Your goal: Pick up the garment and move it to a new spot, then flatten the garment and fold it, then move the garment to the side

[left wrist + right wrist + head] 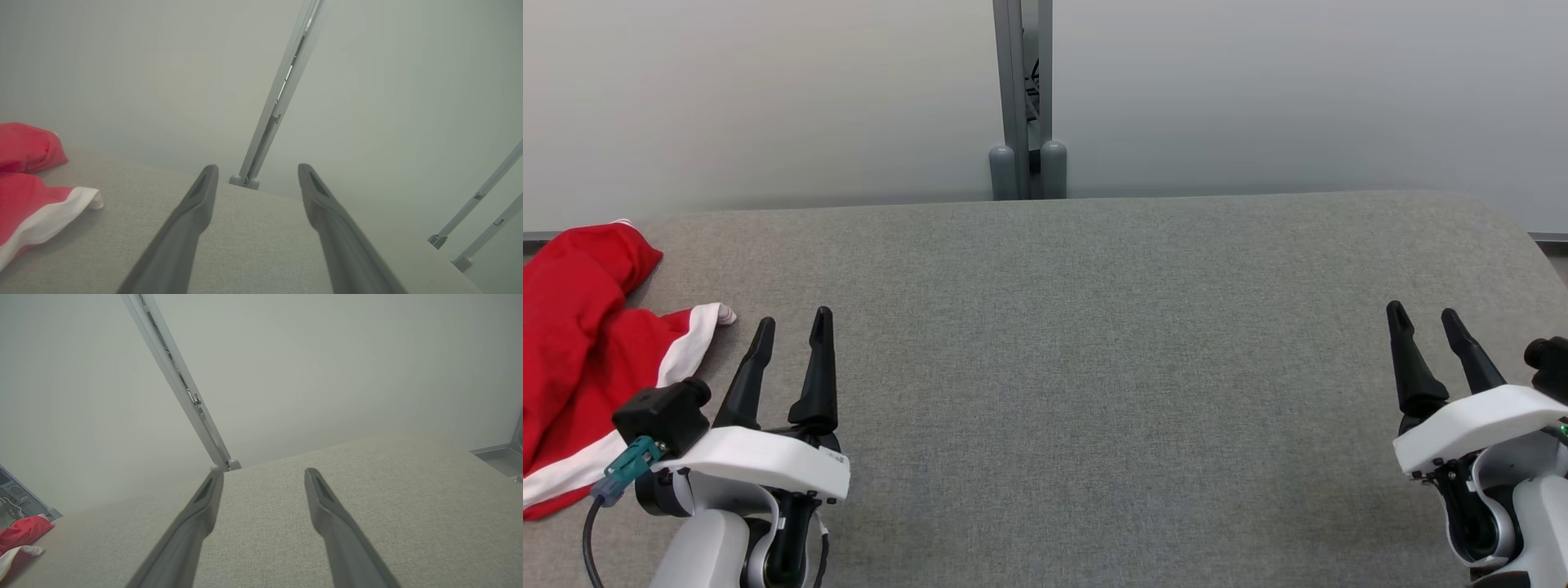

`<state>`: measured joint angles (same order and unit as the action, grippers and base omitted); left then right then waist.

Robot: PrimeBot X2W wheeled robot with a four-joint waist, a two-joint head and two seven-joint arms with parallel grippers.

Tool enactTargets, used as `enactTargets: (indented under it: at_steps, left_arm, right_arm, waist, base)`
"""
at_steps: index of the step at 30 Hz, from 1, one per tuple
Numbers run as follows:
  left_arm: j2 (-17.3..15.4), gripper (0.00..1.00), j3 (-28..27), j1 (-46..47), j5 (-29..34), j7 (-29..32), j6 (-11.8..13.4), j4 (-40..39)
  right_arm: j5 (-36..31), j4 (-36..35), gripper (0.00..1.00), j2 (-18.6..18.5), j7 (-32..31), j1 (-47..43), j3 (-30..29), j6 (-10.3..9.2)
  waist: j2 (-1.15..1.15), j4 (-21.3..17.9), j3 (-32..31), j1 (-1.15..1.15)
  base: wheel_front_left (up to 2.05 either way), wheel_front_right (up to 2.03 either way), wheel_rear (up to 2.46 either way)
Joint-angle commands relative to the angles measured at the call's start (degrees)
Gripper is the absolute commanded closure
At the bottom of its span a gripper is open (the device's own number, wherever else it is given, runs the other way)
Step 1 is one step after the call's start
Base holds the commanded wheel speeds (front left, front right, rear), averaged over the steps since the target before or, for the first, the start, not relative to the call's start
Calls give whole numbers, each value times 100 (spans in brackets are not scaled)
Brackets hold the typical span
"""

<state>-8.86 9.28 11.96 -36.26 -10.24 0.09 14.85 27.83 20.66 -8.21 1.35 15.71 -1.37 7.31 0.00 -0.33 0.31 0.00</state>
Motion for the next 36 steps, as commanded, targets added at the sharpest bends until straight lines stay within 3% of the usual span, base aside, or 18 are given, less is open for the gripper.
enactTargets:
  at_steps: [1,21,36]
  left_arm:
    - [-72,0,-46,37,172,12,37,-94]
    - [-150,0,-191,-341,1217,279,352,-207]
    - [-157,0,-233,-682,1793,469,533,-351]
  right_arm:
    - [-160,-64,0,-45,85,-15,45,24]
    - [-1348,-485,0,194,592,-567,106,26]
    - [-1736,-841,0,374,636,-967,120,28]
  waist:
    - [0,-5,-2,0]
    - [0,-37,-45,0]
    - [0,-100,-48,0]
  base:
    - [0,0,0]
    - [0,0,0]
    - [0,0,0]
